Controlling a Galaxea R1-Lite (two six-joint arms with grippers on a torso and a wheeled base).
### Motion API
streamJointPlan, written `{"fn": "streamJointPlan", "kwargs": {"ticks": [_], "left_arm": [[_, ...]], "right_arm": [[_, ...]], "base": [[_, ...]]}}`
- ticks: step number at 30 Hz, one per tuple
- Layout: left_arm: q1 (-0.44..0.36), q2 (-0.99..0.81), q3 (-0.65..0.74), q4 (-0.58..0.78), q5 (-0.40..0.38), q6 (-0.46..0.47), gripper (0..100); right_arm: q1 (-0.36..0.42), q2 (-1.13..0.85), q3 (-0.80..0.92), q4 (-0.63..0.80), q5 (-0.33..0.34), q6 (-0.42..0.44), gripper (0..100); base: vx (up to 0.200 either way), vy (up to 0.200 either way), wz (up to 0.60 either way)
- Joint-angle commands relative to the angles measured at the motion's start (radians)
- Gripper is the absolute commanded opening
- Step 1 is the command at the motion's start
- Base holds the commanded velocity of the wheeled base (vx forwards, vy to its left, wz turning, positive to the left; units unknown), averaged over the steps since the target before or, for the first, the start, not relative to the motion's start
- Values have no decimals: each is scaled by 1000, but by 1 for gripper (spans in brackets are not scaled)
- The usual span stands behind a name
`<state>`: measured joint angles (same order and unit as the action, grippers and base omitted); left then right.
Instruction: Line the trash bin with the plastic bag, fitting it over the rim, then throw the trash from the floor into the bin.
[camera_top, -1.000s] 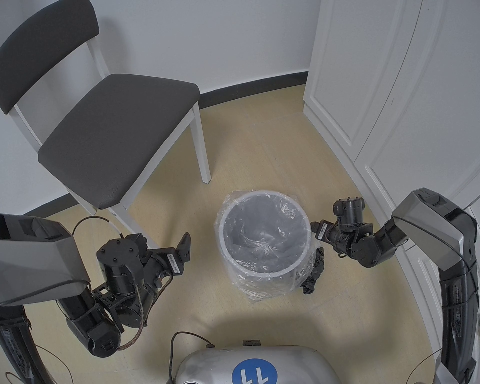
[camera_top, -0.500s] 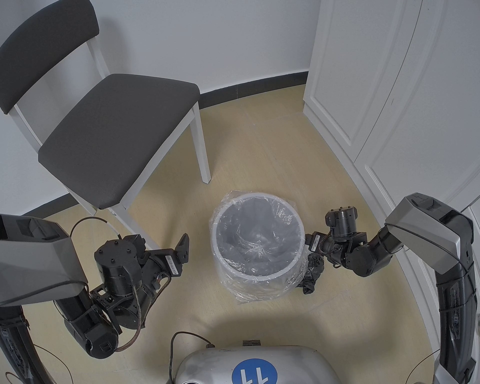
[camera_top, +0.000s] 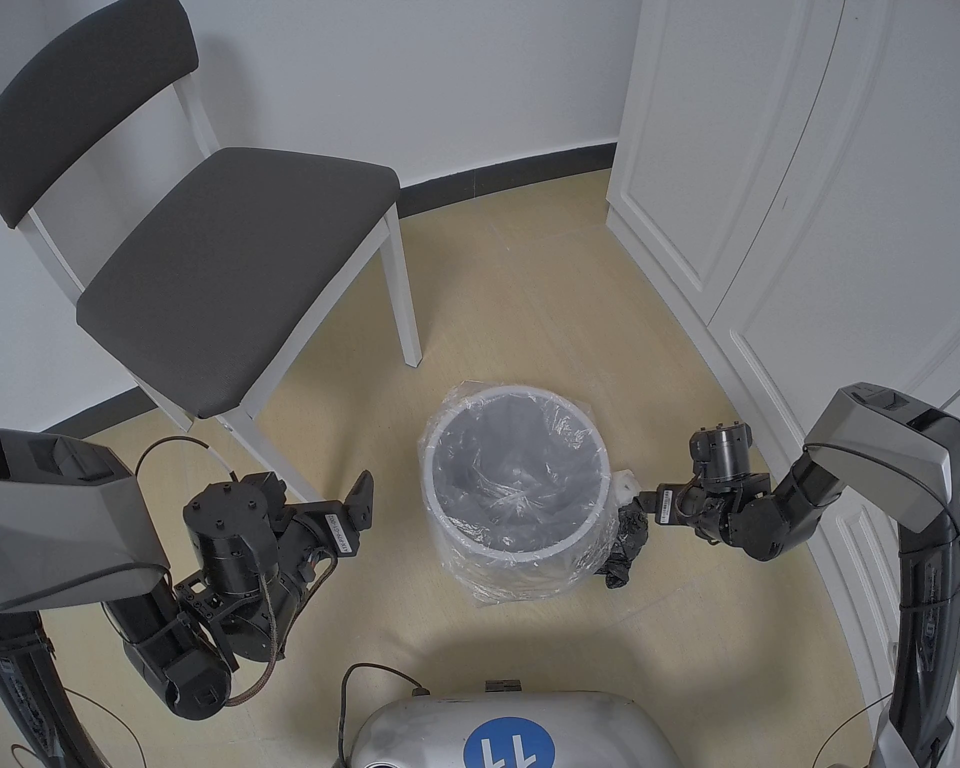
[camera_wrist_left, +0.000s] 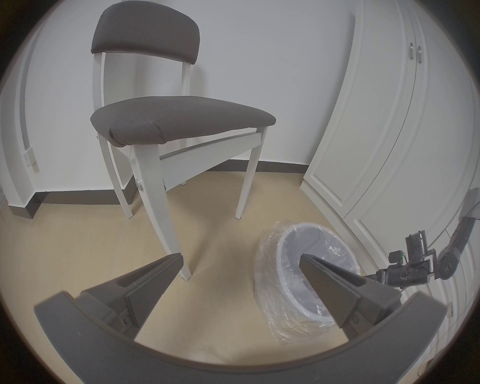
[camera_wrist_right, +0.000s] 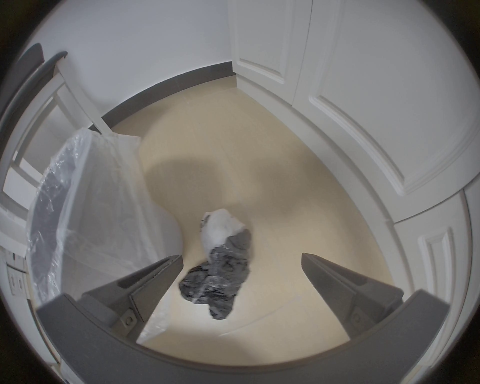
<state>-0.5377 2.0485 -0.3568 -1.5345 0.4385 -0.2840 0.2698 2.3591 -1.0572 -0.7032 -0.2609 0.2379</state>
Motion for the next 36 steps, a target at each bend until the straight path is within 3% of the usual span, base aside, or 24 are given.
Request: {"fn": "streamJointPlan", "kwargs": {"ticks": [1,4,8,10,17,24,36], "left_arm": [[-1,-4,9,-1,0,-9,100],[-2,-1,9,-1,0,-9,100],[-2,-1,9,-1,0,-9,100],[-2,-1,9,-1,0,-9,100],[-2,2,6,-1,-1,-9,100],[-2,21,-2,-1,-3,-10,100],[12,50,-11,-1,-6,-10,100]], "right_arm": [[-43,-11,33,-2,20,-29,100],[-43,26,17,-6,86,-12,100],[-27,52,-17,-6,153,74,100],[-21,68,-46,-2,169,121,100],[-47,167,-176,33,167,158,100],[-64,242,-409,304,169,270,100],[-38,376,-733,590,190,285,100]], "base": [[0,0,0],[0,0,0],[0,0,0],[0,0,0],[0,0,0],[0,0,0],[0,0,0]]}}
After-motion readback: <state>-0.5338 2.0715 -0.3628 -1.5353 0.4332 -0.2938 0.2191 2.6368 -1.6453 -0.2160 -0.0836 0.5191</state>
